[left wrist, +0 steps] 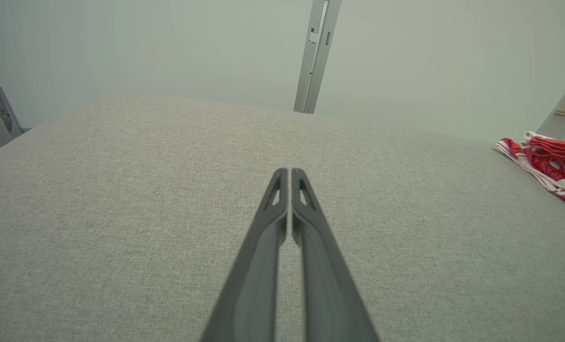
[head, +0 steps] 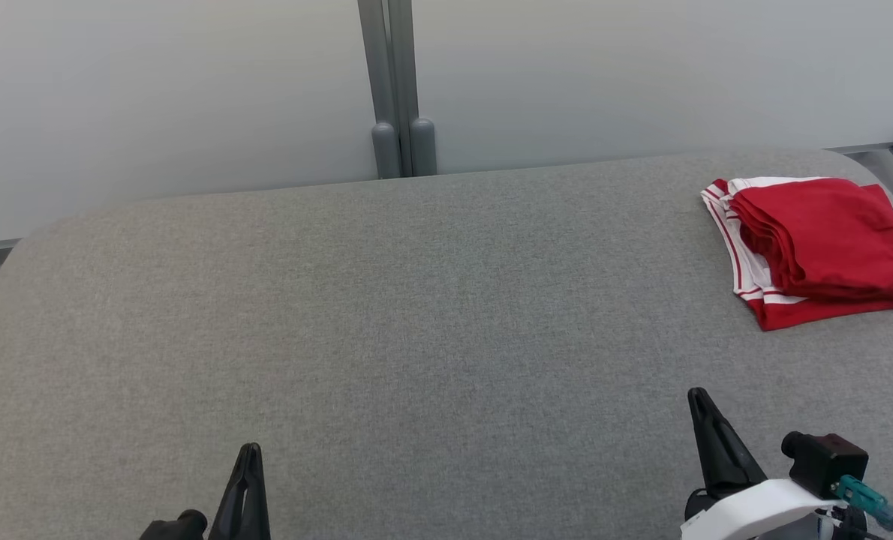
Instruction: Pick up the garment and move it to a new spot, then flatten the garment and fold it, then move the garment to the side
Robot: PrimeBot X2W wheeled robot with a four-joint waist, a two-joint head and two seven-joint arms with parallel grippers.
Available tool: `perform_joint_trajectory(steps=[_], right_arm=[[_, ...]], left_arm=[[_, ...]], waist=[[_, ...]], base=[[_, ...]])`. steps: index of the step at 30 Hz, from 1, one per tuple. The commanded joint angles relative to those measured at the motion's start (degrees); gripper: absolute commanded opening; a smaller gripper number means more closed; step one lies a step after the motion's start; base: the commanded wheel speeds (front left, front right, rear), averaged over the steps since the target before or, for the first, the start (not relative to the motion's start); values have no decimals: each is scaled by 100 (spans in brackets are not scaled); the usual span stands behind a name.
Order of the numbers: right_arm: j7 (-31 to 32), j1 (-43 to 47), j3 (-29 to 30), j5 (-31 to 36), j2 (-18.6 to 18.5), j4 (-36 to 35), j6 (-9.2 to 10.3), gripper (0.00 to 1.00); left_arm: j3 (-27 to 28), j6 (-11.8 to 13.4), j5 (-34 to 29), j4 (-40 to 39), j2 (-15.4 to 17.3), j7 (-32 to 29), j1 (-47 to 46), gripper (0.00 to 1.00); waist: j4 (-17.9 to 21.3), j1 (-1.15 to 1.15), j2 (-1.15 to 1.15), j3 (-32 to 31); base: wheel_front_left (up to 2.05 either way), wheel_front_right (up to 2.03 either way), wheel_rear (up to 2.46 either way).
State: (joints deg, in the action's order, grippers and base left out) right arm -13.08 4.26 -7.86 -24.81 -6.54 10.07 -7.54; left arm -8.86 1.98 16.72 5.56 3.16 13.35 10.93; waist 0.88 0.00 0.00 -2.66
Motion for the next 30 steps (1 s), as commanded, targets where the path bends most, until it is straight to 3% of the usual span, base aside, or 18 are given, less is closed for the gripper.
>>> perform_joint_trajectory(steps=[1,13,14,16,30], right_arm=[[53,-177,59,-261,-17,-63,1,0],[311,-331,220,-1382,-4,9,2,0],[455,-409,313,-1970,8,46,2,0],[533,-452,364,-2280,17,65,2,0],[791,-578,538,-3262,51,128,3,0]], left_arm=[[58,-45,302,-55,54,-37,-191,0],[194,-208,1584,133,121,-275,-469,0],[276,-287,2257,222,149,-405,-609,0],[322,-330,2611,256,163,-477,-682,0],[490,-468,3719,358,195,-721,-898,0]], waist=[[-1,0,0,4],[-10,0,0,32],[-16,0,0,49],[-19,0,0,58],[-29,0,0,92]], base=[[0,0,0],[0,0,0],[0,0,0],[0,0,0],[0,0,0]])
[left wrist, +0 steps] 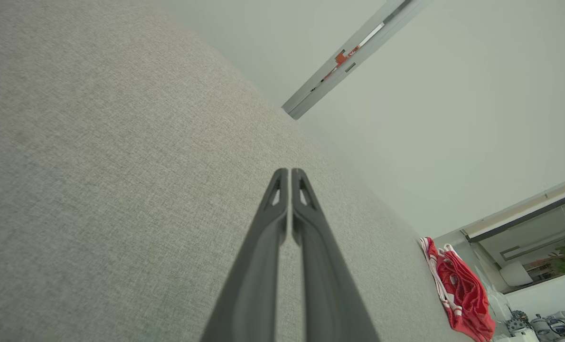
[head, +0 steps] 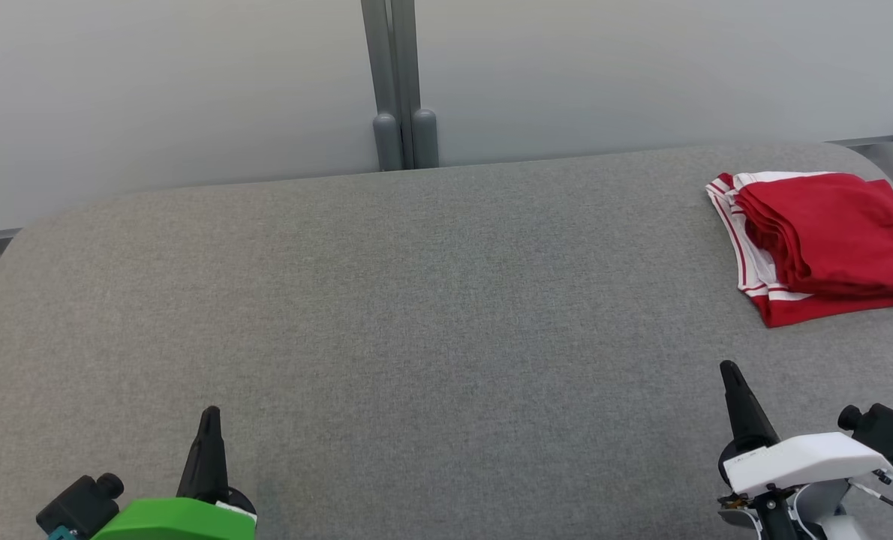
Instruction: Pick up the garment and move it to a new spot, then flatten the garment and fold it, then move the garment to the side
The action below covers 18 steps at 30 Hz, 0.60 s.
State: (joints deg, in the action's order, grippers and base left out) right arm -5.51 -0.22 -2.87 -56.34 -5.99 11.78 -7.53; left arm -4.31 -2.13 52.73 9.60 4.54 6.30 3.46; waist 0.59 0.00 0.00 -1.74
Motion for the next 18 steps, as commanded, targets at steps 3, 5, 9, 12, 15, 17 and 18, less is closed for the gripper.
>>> perform_joint_trajectory(steps=[3,5,9,12,15,17,18], right_arm=[[84,-158,73,-296,4,-30,2,0],[119,-181,99,-432,10,-24,3,0],[190,-210,146,-675,20,-6,2,0],[236,-230,178,-843,29,4,3,0],[286,-253,214,-1020,38,17,3,0],[314,-274,237,-1129,44,24,3,0],[332,-282,246,-1178,45,28,3,0]], left_arm=[[69,-77,331,-23,60,-63,-195,0],[97,-100,482,-4,63,-104,-223,0],[144,-129,763,25,65,-166,-280,0],[178,-156,944,45,68,-217,-320,0],[213,-177,1147,68,69,-266,-359,0],[235,-195,1265,81,70,-294,-387,0],[245,-204,1326,87,70,-310,-398,0]], waist=[[-3,0,0,8],[-4,0,0,13],[-7,0,0,23],[-9,0,0,30],[-12,0,0,38],[-13,0,0,42],[-14,0,0,44]], base=[[0,0,0],[0,0,0],[0,0,0],[0,0,0],[0,0,0],[0,0,0],[0,0,0]])
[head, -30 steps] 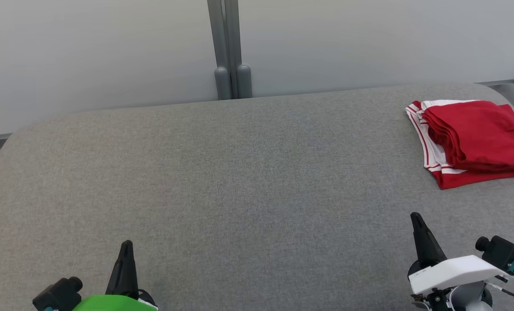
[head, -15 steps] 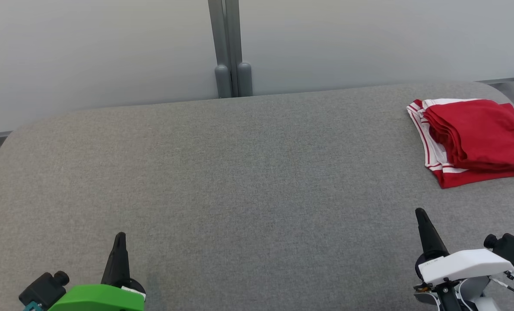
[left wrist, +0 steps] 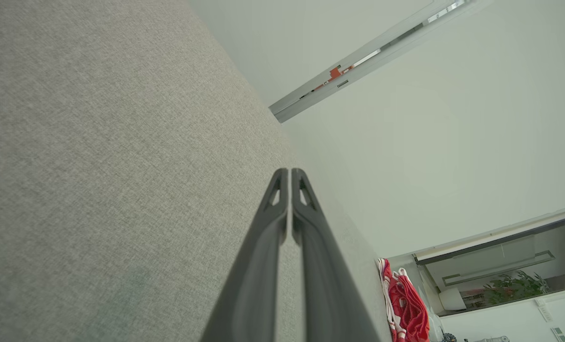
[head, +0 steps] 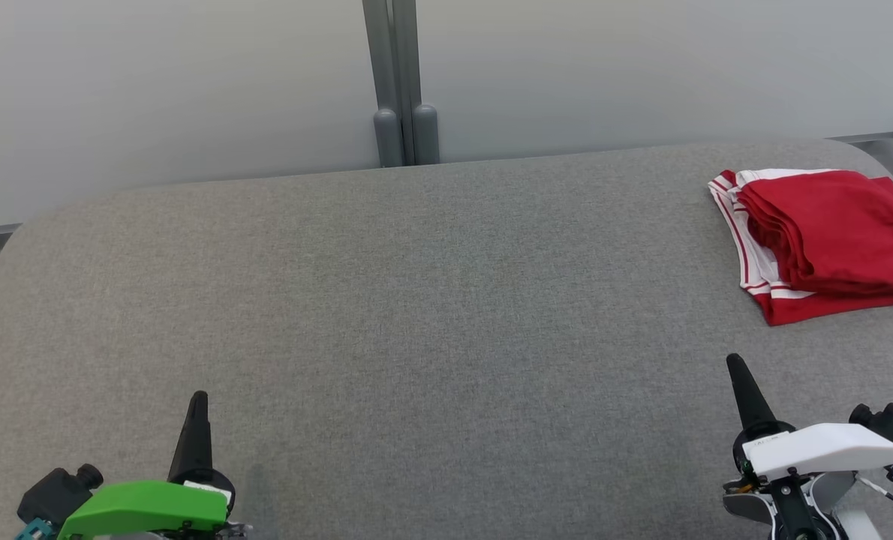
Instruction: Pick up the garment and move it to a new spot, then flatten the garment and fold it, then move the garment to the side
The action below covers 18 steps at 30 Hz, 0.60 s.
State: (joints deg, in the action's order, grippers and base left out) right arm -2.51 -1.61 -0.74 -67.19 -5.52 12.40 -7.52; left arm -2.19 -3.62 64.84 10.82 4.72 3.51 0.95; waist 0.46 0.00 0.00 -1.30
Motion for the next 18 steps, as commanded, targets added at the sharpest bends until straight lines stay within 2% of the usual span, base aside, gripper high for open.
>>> perform_joint_trajectory(steps=[1,18], right_arm=[[46,-151,45,-156,1,-30,2,0],[294,-262,222,-989,49,33,2,0]], left_arm=[[46,-62,189,-28,52,-47,-160,0],[232,-171,1115,87,47,-298,-356,0]], waist=[[-1,0,0,3],[-14,0,0,44]], base=[[0,0,0],[0,0,0]])
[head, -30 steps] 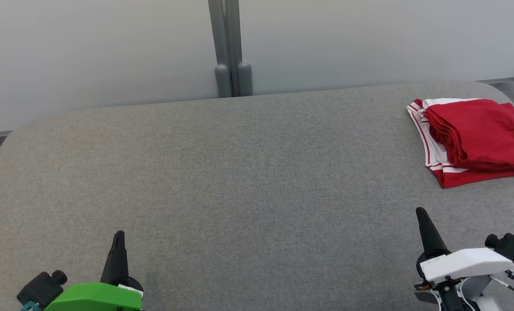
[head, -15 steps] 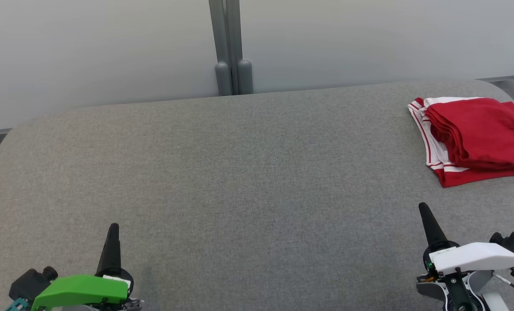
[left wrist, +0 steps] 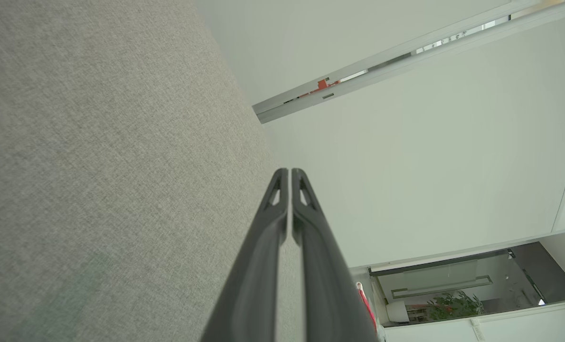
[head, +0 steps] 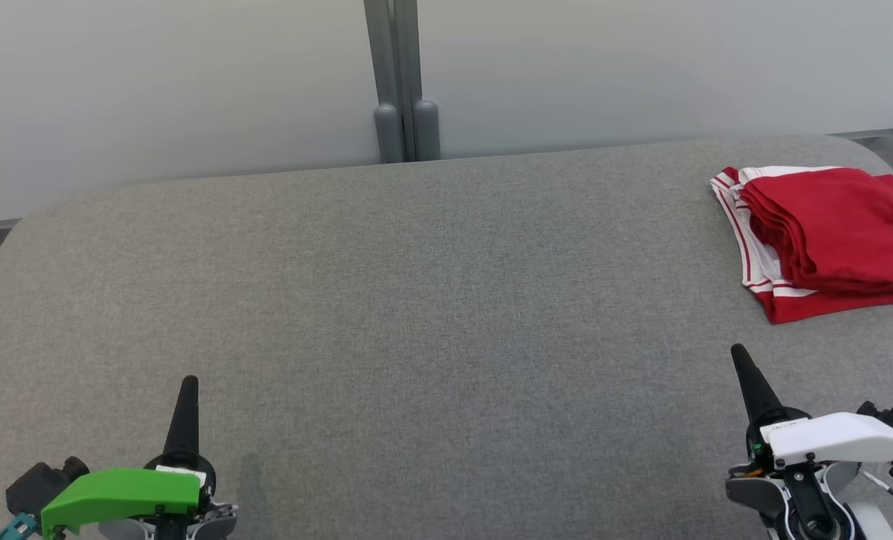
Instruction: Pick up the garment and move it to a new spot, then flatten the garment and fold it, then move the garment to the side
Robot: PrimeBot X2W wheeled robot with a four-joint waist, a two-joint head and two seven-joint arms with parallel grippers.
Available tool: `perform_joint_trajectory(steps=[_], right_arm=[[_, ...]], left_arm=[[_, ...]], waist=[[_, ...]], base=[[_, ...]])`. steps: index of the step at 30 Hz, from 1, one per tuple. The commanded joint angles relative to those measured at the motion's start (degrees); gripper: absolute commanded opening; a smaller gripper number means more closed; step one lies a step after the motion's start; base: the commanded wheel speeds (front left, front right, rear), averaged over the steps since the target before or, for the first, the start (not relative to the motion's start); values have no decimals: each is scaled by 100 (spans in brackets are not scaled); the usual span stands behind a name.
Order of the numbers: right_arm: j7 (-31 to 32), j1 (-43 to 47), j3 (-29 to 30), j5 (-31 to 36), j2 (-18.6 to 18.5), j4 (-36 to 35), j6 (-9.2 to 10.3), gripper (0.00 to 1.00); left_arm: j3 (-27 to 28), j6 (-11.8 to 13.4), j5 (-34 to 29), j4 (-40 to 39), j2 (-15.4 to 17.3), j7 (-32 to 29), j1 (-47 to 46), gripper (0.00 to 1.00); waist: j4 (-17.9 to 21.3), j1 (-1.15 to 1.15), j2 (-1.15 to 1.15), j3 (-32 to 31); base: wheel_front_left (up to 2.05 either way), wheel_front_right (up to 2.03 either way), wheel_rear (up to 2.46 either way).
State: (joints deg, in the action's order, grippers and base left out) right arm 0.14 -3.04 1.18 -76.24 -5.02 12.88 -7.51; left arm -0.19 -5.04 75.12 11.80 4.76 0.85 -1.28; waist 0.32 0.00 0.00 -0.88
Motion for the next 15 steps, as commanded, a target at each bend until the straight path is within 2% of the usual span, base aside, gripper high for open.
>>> perform_joint_trajectory(steps=[1,15], right_arm=[[44,-126,41,-135,1,-12,1,0],[231,-210,176,-736,42,33,2,0]], left_arm=[[45,-40,152,-4,42,-39,-147,0],[189,-124,820,74,28,-229,-284,0]], waist=[[-1,0,0,4],[-12,0,0,37]], base=[[0,0,0],[0,0,0]])
